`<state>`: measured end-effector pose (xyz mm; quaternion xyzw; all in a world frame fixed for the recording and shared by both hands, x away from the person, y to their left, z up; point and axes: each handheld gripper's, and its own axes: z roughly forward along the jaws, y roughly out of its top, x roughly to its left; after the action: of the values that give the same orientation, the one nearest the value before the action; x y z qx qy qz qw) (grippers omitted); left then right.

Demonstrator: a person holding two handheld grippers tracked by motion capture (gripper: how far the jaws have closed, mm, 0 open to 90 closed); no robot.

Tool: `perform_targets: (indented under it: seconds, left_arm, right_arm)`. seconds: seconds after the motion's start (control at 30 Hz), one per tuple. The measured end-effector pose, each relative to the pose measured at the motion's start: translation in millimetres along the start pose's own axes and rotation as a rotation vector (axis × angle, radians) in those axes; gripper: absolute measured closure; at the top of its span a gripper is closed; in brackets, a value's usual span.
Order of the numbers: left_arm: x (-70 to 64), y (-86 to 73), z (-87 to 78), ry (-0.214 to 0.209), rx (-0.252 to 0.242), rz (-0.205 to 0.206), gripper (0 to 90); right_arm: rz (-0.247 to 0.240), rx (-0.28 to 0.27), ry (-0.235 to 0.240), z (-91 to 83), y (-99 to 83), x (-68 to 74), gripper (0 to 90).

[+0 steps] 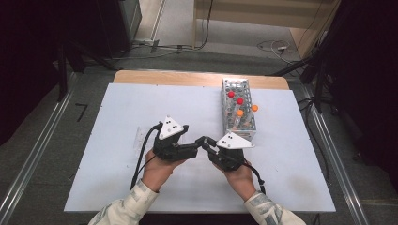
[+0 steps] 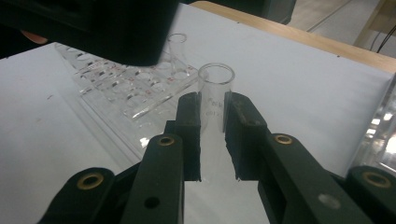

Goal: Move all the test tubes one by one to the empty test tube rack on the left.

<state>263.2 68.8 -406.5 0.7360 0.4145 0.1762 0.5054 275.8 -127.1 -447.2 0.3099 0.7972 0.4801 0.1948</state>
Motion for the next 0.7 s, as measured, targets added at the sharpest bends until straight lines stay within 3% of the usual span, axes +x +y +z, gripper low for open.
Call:
perform_targets:
  seconds: [0.27, 0.4, 0.7]
  left_arm:
    - [-1.6, -5.5, 8.5, -0.027, 0.038, 0.013, 52.8]
    - [-3.1, -7.3, 11.2, -0.02, 0.057, 0.042, 61.0]
    - [-5.4, -8.4, 13.0, -0.015, 0.073, 0.061, 68.5]
  right_arm:
    - [-0.026, 0.001, 0.012, 5.1, -2.6, 9.6, 73.5]
    - [-0.027, 0.0, 0.013, 5.0, -2.6, 10.7, 73.5]
    - [-0.028, -0.002, 0.007, 5.4, -3.2, 11.9, 73.5]
